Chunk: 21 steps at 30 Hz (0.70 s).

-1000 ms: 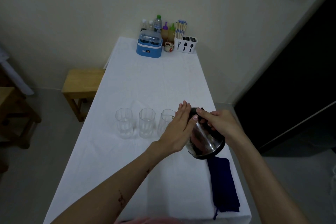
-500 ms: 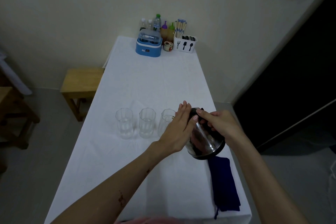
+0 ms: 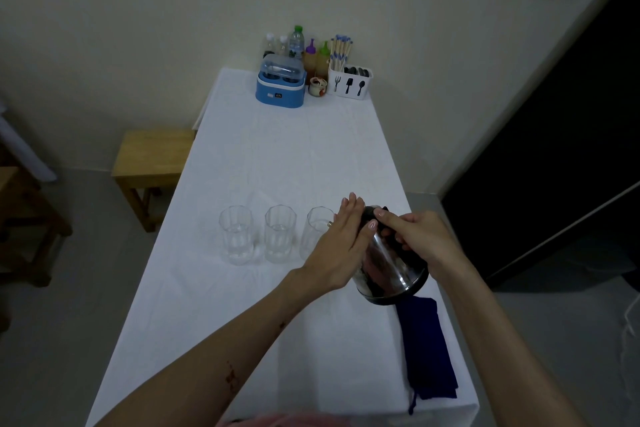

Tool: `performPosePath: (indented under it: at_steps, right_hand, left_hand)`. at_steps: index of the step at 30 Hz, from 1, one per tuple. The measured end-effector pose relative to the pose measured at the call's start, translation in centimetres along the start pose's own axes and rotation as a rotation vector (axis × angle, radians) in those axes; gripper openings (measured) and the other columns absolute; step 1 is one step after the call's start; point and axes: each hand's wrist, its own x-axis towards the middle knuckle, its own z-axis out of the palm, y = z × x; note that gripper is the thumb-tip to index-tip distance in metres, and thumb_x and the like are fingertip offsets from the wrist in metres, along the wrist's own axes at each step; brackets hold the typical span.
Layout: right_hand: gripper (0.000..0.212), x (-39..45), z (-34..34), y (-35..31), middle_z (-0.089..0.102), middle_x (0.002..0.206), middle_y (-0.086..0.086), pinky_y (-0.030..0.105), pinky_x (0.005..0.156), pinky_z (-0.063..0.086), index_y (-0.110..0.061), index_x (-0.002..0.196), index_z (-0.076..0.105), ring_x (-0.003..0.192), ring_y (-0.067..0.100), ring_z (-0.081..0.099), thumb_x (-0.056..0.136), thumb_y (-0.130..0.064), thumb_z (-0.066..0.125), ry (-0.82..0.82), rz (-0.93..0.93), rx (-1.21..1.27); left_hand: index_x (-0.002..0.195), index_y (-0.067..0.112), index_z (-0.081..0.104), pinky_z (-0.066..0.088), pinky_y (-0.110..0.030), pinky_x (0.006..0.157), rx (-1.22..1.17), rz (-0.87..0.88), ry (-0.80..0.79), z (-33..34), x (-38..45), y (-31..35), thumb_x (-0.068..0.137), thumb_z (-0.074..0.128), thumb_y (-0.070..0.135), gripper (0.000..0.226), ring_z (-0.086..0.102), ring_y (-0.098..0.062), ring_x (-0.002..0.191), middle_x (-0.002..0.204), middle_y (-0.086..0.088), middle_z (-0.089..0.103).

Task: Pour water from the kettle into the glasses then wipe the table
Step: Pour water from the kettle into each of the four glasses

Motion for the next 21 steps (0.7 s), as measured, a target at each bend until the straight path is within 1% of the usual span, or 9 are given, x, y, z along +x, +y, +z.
performPosePath:
  at_steps: [8,15,19,21]
  right_hand:
    - [0.044,-0.16,0.04,0.14,0.067,0.064,0.004,0.026,0.061,0.047,-0.008,0.071,0.078,0.06,0.013,0.059,0.078,-0.052,0.078,-0.004,0.016,0.017]
    - [0.041,-0.53,0.05,0.15,0.065,0.058,0.0,0.025,0.06,0.047,-0.009,0.069,0.077,0.057,0.013,0.058,0.079,-0.049,0.079,0.005,0.031,0.052]
    - [0.04,-0.76,0.04,0.31,0.069,0.063,0.003,0.026,0.06,0.048,-0.01,0.069,0.078,0.059,0.013,0.059,0.078,-0.05,0.079,0.009,0.035,0.062]
    - [0.04,-0.91,0.0,0.37,0.065,0.057,0.0,0.025,0.058,0.047,-0.011,0.067,0.077,0.056,0.013,0.057,0.078,-0.049,0.08,0.013,0.039,0.077]
  left_hand:
    - [0.154,0.019,0.006,0.003,-0.034,0.123,-0.002,0.001,0.006,0.03,-0.16,0.17,0.102,0.022,0.048,0.063,-0.008,-0.004,0.148,0.163,0.006,-0.003]
    - [0.155,0.019,0.006,0.004,-0.036,0.123,0.008,0.002,-0.001,0.13,-0.18,0.2,0.101,0.022,0.048,0.063,-0.008,-0.004,0.148,0.163,0.007,-0.003]
    - [0.155,0.019,0.005,0.004,-0.037,0.123,0.011,0.001,-0.01,0.22,-0.18,0.11,0.101,0.021,0.049,0.063,-0.008,-0.003,0.148,0.163,0.007,-0.003]
    - [0.155,0.02,0.005,0.004,-0.037,0.123,0.015,0.002,-0.012,0.28,-0.23,0.07,0.101,0.021,0.05,0.064,-0.008,-0.003,0.148,0.163,0.007,-0.003]
